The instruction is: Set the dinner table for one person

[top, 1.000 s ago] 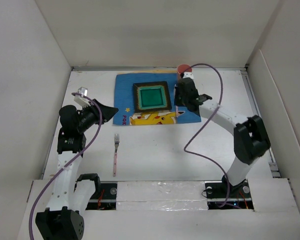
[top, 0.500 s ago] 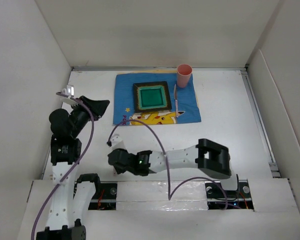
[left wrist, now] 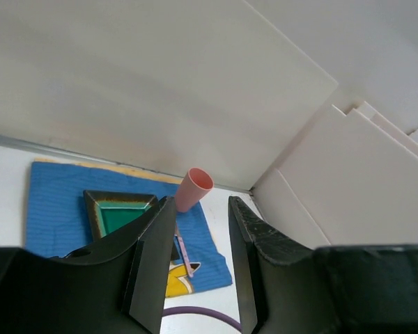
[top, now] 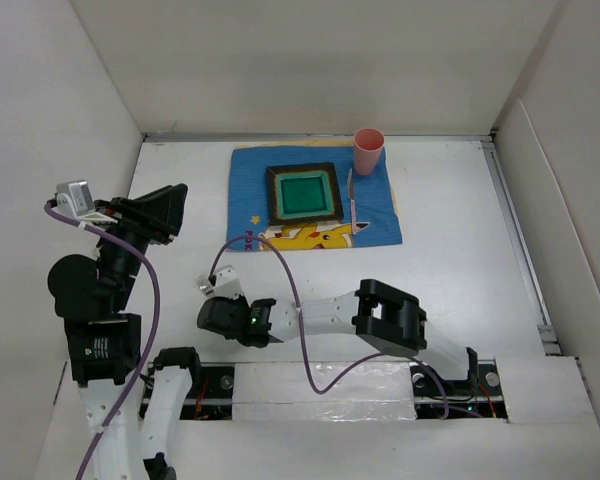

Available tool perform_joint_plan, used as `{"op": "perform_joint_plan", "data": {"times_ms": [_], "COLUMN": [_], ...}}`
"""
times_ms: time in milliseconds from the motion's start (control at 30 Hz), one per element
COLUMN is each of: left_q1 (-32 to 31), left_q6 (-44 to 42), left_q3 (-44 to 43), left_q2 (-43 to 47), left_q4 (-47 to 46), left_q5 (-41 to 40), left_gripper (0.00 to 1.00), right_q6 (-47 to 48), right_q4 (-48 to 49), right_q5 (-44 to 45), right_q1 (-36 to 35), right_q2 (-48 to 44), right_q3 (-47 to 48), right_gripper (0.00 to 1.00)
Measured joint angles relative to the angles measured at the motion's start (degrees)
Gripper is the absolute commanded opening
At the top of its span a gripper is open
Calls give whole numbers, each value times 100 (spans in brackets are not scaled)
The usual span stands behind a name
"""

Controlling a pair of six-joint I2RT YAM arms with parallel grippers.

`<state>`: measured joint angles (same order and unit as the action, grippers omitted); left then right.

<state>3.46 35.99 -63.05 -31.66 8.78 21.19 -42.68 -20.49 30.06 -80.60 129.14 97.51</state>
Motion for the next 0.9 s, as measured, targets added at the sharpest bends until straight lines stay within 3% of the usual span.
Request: {"op": "perform_joint_plan", "data": {"times_ms": [67,467,567,733,900], "left_q1": [0,-188,-188,-188,-188], "left_q6": [-20,-332,-402,-446,-472], "left_q3": [48,1294,1751,2282,2330], "left_q2": [2,142,164,114,-17], "left_q4": [63,216,238,308,304], "left_q5": [-46,-306,-323,-221,11], "left_gripper": [34,34,34,34,33], "right_q6": [-85,177,372,319,72], "right_q4": [-33,-540,-315,-146,-262], "right_q5": [66,498,470,382,212], "right_q1": [44,433,1156,2157,2562], "right_q2": [0,-807,-1178,-584,511], "right_q3": [17,-297,-79,949,2164], "right_gripper": [0,0,0,0,0]}}
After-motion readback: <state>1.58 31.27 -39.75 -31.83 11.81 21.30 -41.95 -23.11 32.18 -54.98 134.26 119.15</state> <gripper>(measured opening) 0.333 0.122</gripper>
